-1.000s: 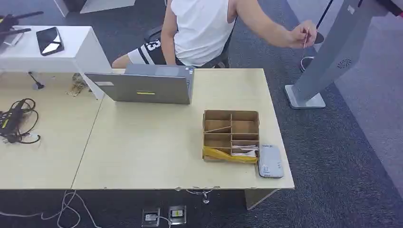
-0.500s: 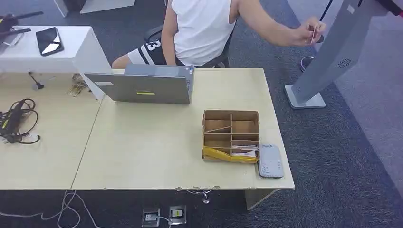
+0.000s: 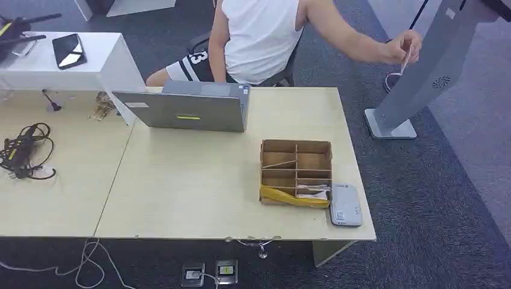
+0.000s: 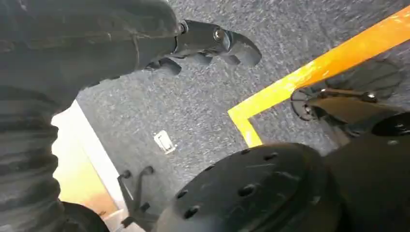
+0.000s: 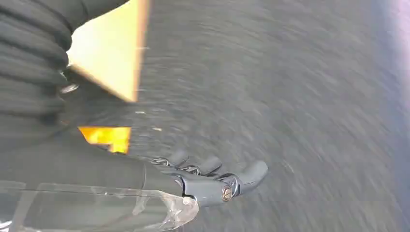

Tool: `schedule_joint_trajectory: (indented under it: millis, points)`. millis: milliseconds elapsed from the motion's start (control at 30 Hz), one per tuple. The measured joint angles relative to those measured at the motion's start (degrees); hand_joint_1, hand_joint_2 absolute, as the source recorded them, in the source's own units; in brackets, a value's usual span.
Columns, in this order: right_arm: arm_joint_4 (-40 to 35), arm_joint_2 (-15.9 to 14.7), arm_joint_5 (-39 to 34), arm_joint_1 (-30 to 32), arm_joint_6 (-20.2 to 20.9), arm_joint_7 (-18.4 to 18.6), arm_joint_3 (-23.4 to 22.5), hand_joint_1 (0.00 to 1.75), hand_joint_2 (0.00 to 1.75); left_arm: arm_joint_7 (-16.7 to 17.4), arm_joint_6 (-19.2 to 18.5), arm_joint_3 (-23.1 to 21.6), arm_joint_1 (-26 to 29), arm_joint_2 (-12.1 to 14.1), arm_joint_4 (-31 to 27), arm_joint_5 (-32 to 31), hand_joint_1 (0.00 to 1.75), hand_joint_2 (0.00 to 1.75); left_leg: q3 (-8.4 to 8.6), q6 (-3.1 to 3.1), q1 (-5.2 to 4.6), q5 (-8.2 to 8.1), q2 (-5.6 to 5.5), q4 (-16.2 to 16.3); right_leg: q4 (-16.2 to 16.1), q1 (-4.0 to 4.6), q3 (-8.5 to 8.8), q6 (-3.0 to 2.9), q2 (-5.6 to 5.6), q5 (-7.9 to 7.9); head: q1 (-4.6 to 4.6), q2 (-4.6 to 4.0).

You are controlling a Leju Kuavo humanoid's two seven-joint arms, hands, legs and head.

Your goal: Pass the card to the sensor for recognition and then transmit it.

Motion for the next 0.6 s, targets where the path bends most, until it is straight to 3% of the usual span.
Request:
schedule_joint_trajectory:
  millis: [67, 133, 267, 533, 600]
  points:
    - [-6.9, -1.8, -3.4, 1.2, -9.6, 2.7, 5.6, 0.0, 1.75, 0.2, 0.0, -0.2, 0.0, 0.0, 0.1, 0.6, 0.0, 1.75, -0.1, 0.02, -0.1, 0.0, 0.36, 0.0, 0.0, -0.1, -0.14, 0.02, 0.35, 0.02, 0.0, 0.0]
    - [-15.0, -4.2, -1.9, 2.0, -15.3, 5.1, 12.0, 0.0, 1.75, 0.6, 0.0, -0.5, -0.1, 0.0, 0.1, 1.2, 0.0, 1.75, -0.33, 0.05, -0.32, -0.03, 0.77, -0.1, 0.2, -0.34, -0.27, 0.15, 0.79, 0.11, -0.02, 0.0]
    - [-30.2, -6.0, 1.7, 2.3, -16.0, 7.3, 24.0, 0.0, 1.75, 0.8, 0.0, -1.4, -0.9, -0.1, 0.1, 1.6, 0.0, 1.75, -0.1, 0.04, -0.18, -0.08, 1.12, -0.1, 0.1, -0.19, -0.25, 0.25, 1.12, 0.2, 0.02, 0.0]
    - [-45.1, -6.3, 2.6, 4.6, -16.0, 6.6, 36.7, 0.0, 1.75, 1.0, 0.0, -2.5, -1.0, -0.7, 0.2, 1.7, 0.0, 1.75, -0.36, 0.27, -0.24, 0.27, 0.02, -0.1, 0.1, -0.26, -0.21, 0.28, -0.02, 0.21, -0.13, 0.0]
    - [-49.8, -7.0, 7.7, 3.6, -16.0, 9.4, 41.4, 0.0, 1.75, 1.2, 0.0, -2.9, -1.0, -0.8, 0.2, 1.8, 0.0, 1.75, -0.35, 0.22, -0.23, 0.3, 0.11, -0.1, 0.2, -0.24, -0.27, 0.28, 0.11, 0.21, -0.09, 0.0]
